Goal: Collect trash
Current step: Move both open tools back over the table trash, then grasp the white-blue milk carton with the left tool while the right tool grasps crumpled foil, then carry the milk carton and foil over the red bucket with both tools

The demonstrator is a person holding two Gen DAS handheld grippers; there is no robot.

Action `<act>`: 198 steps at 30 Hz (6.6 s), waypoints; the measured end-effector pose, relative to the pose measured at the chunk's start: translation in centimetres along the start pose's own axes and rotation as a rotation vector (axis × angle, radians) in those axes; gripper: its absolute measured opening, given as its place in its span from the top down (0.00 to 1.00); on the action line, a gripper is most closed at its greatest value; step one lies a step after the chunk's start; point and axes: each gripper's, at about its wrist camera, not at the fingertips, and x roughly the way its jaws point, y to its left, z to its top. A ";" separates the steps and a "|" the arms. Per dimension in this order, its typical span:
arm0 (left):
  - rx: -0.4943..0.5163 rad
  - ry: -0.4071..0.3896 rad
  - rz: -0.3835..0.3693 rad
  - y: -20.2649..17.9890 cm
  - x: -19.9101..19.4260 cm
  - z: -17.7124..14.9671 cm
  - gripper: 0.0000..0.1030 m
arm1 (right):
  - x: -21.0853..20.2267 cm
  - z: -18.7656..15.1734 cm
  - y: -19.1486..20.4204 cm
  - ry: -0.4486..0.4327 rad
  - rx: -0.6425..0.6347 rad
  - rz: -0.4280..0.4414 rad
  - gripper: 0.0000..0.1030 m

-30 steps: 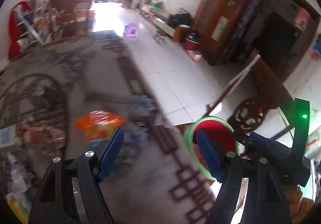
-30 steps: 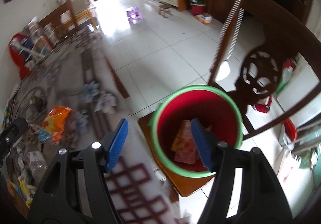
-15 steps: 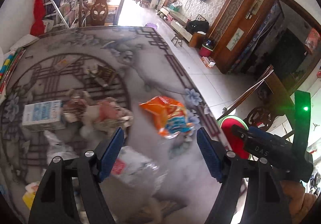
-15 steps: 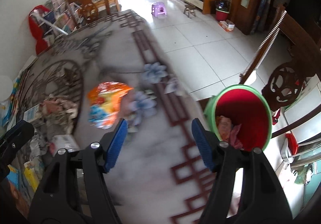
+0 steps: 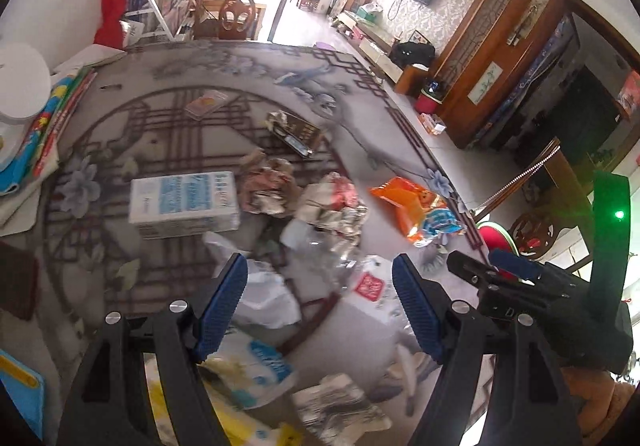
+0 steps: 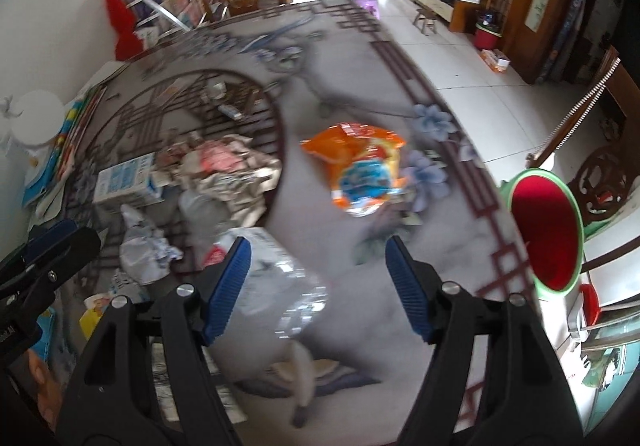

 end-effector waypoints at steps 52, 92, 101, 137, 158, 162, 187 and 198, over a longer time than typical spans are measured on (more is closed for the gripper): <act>0.387 0.233 0.148 9.8 8.0 5.2 0.40 | 6.0 -2.3 10.0 0.262 -0.131 0.368 0.42; 0.061 0.005 -0.003 4.0 -1.4 2.6 0.41 | -0.3 -0.7 5.3 -0.052 -0.046 0.242 0.61; 0.059 -0.017 0.028 3.7 -1.8 2.6 0.42 | -0.5 -0.8 4.9 -0.058 -0.062 0.239 0.61; 0.972 0.454 0.152 2.5 9.1 -0.1 0.08 | -0.4 -1.9 1.4 -0.013 0.009 0.262 0.62; 0.172 0.073 -0.051 4.6 1.4 3.6 0.44 | -1.5 -0.7 -0.1 -0.068 0.011 0.270 0.62; 0.010 0.004 -0.095 3.6 -0.5 2.8 0.44 | -1.9 -0.2 -0.8 -0.091 -0.015 0.281 0.61; 0.043 -0.037 -0.097 -15.1 3.6 3.2 0.44 | -3.8 2.1 -19.0 -0.170 0.061 0.212 0.62; 0.226 0.067 -0.247 -27.0 9.5 3.2 0.44 | -4.3 -0.5 -30.4 -0.182 0.270 0.067 0.62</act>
